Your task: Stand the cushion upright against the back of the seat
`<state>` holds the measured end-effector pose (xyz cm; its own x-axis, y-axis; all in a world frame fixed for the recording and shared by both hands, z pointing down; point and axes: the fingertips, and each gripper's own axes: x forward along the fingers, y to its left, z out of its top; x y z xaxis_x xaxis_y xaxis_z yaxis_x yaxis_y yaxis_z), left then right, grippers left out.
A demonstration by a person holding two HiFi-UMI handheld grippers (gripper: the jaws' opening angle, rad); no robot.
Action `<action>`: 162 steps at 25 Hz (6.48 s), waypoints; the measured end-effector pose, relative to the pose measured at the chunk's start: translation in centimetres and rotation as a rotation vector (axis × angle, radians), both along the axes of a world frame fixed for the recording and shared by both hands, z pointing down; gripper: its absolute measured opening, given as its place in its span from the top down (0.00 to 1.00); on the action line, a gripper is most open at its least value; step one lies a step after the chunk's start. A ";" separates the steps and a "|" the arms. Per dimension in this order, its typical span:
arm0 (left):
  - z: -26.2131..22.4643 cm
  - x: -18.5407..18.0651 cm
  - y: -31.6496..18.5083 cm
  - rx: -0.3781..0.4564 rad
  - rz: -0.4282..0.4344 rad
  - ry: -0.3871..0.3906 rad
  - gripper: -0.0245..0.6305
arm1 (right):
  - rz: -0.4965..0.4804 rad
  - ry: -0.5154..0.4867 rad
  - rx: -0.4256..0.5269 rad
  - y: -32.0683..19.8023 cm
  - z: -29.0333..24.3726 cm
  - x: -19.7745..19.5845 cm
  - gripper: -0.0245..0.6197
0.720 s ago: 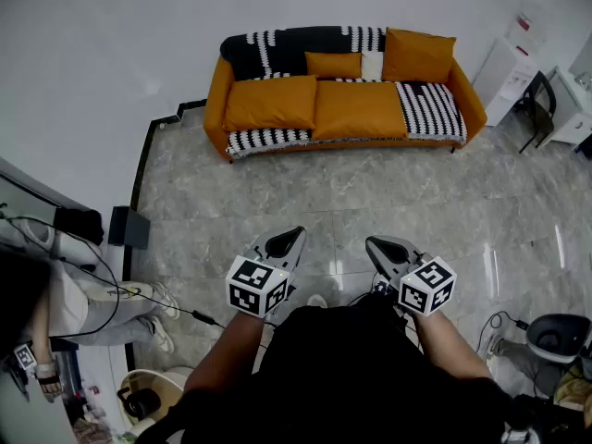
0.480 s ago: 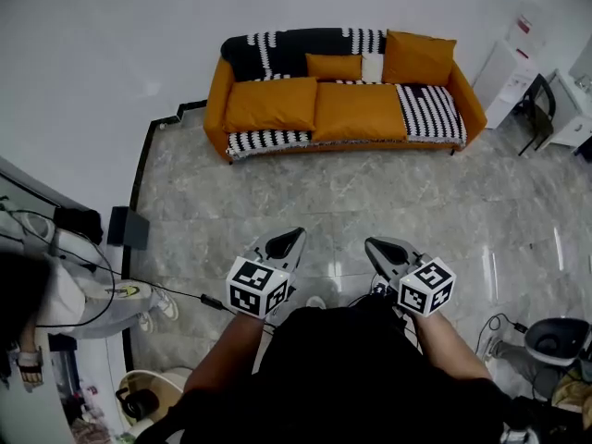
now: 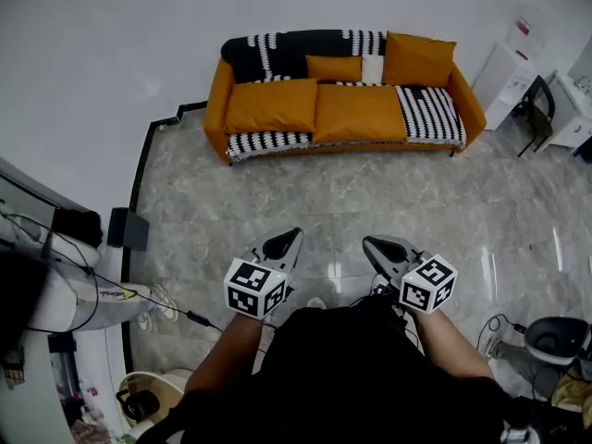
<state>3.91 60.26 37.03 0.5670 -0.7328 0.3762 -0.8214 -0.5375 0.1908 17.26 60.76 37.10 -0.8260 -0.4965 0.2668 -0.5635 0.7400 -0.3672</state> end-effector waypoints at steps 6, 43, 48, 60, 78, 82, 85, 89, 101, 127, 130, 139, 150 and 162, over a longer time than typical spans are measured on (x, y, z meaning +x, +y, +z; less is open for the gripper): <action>0.6 -0.9 0.1 -0.022 -0.017 0.021 0.94 | -0.004 0.056 0.025 -0.2 0.1 -0.9 0.90; 3.9 -14.3 -5.7 -0.095 -0.274 0.001 0.94 | -0.092 0.048 -0.082 -13.1 4.3 -11.2 0.90; 3.3 -14.8 -11.3 -0.087 -0.241 -0.022 0.94 | -0.091 0.057 -0.099 -18.2 5.0 -12.1 0.90; 1.2 -16.6 -24.6 -0.059 -0.208 -0.083 0.94 | -0.068 -0.001 -0.077 -31.4 4.1 -13.9 0.90; 4.9 -16.5 -29.3 -0.125 -0.198 -0.106 0.94 | 0.001 -0.012 -0.145 -35.4 7.8 -11.8 0.90; 5.6 -18.8 -32.5 -0.164 -0.188 -0.076 0.94 | 0.027 0.008 -0.155 -38.3 7.6 -13.7 0.90; 5.5 -20.0 -35.4 -0.156 -0.157 -0.066 0.94 | 0.045 0.023 -0.146 -40.4 7.2 -15.0 0.90; 5.7 -20.4 -38.7 -0.134 -0.124 -0.071 0.94 | 0.064 0.052 -0.124 -42.3 7.1 -15.1 0.90; 10.1 -31.3 -51.0 -0.198 -0.149 -0.112 0.94 | 0.124 0.194 -0.156 -53.2 10.6 -20.8 0.90; 26.2 -45.0 -60.9 -0.476 -0.094 -0.255 0.94 | 0.125 0.648 -0.253 -65.1 26.9 -24.0 0.90; 28.0 -44.6 -61.8 -0.533 -0.114 -0.239 0.94 | 0.076 0.721 -0.302 -65.7 30.7 -23.6 0.90; 34.8 -42.9 -62.4 -0.706 -0.096 -0.277 0.94 | -0.052 0.875 -0.435 -66.5 42.1 -22.0 0.77; 39.3 -42.8 -61.2 -0.819 -0.120 -0.296 0.94 | -0.091 1.002 -0.554 -65.2 53.1 -20.6 0.66; 41.9 -44.9 -64.1 -0.815 -0.202 -0.267 0.94 | -0.122 1.014 -0.592 -67.7 53.5 -21.4 0.79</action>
<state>-40.98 -3.79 78.91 0.2740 -0.2551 0.9273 -0.9580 -0.1570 0.2399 -4.16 -6.94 90.56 -0.1370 -0.0074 0.9905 -0.7328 0.6736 -0.0963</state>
